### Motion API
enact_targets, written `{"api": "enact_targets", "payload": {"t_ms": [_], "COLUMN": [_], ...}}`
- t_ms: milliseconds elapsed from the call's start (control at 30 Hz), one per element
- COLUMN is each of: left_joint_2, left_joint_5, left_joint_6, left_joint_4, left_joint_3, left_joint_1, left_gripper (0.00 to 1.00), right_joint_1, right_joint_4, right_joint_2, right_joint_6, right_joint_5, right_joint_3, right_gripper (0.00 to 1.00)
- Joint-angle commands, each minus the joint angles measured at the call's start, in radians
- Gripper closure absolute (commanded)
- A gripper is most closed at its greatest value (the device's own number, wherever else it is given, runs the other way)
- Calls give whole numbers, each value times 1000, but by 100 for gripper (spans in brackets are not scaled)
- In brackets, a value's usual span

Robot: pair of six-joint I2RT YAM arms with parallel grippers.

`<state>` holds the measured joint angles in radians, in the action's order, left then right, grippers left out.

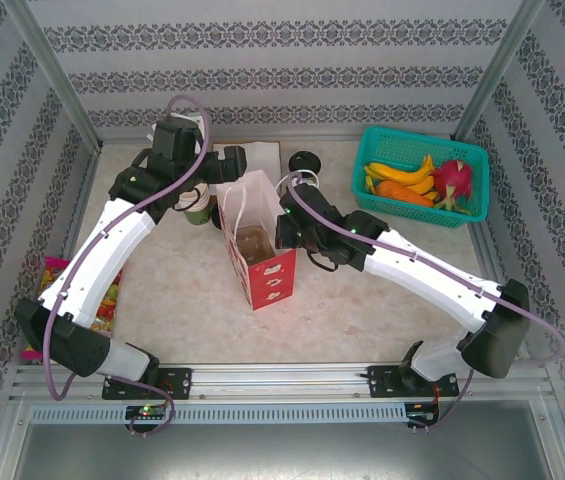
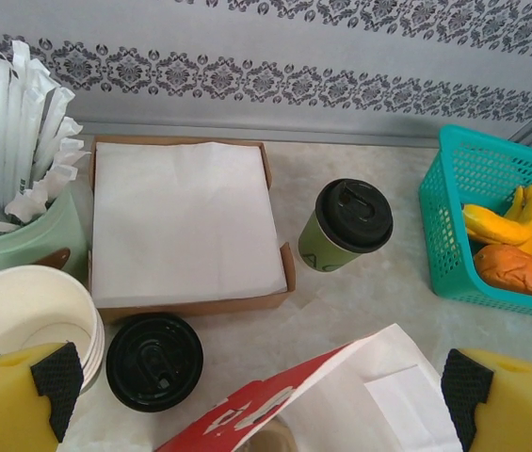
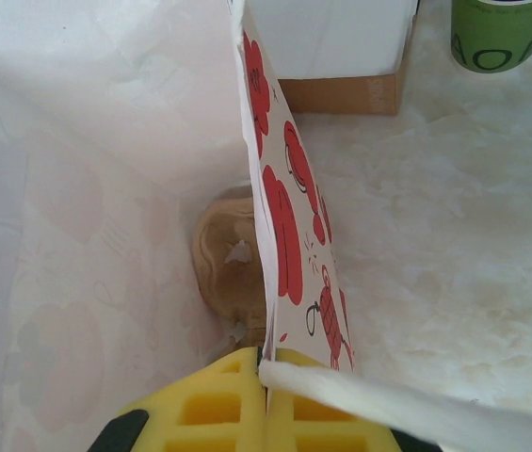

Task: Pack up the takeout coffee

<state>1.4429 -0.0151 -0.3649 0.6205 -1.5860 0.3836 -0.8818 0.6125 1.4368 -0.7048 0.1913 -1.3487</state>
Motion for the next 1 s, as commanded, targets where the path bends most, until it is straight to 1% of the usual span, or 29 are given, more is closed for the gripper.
{"api": "enact_targets", "payload": {"t_ms": [0, 133, 233, 333, 367, 433, 467, 533, 567, 600, 667, 700, 867, 967], "left_joint_2": [-1, -9, -15, -21, -24, -28, -27, -29, -30, -30, -33, -35, -40, -42], "left_joint_5": [-6, -1, 7, 13, 15, 18, 21, 27, 29, 32, 36, 37, 40, 42], "left_joint_6": [29, 37, 44, 48, 50, 54, 54, 55, 55, 55, 54, 53, 43, 34], "left_joint_4": [10, 13, 13, 13, 15, 14, 16, 19, 18, 20, 18, 17, 13, 0], "left_joint_3": [-12, -8, -4, -2, -3, 0, 0, 2, 2, 2, 6, 10, 14, 24], "left_joint_1": [-11, -11, -14, -14, -13, -14, -12, -13, -13, -14, -12, -13, -13, -13], "left_gripper": [0, 0, 0, 0, 0, 1, 0, 0, 1, 0, 0, 0, 0, 0], "right_joint_1": [-6, -6, -6, -6, -4, -1, -2, 1, 4, 7, 12, 12, 28, 60], "right_joint_4": [8, 19, 45, 42, 38, 39, 49, 64, 65, 67, 83, 95, 140, 175], "right_joint_2": [22, 42, 44, 12, -3, -29, -41, -71, -89, -109, -142, -158, -225, -246], "right_joint_6": [15, 66, 110, 164, 196, 266, 294, 329, 349, 373, 432, 459, 518, 518], "right_joint_5": [-29, -66, -72, -78, -104, -161, -167, -152, -157, -170, -209, -207, -130, -75], "right_joint_3": [-16, -42, -64, -58, -54, -48, -47, -41, -34, -30, -39, -49, -90, -107], "right_gripper": [99, 96, 88, 71, 61, 38, 31, 29, 23, 3, 2, 2, 2, 2]}}
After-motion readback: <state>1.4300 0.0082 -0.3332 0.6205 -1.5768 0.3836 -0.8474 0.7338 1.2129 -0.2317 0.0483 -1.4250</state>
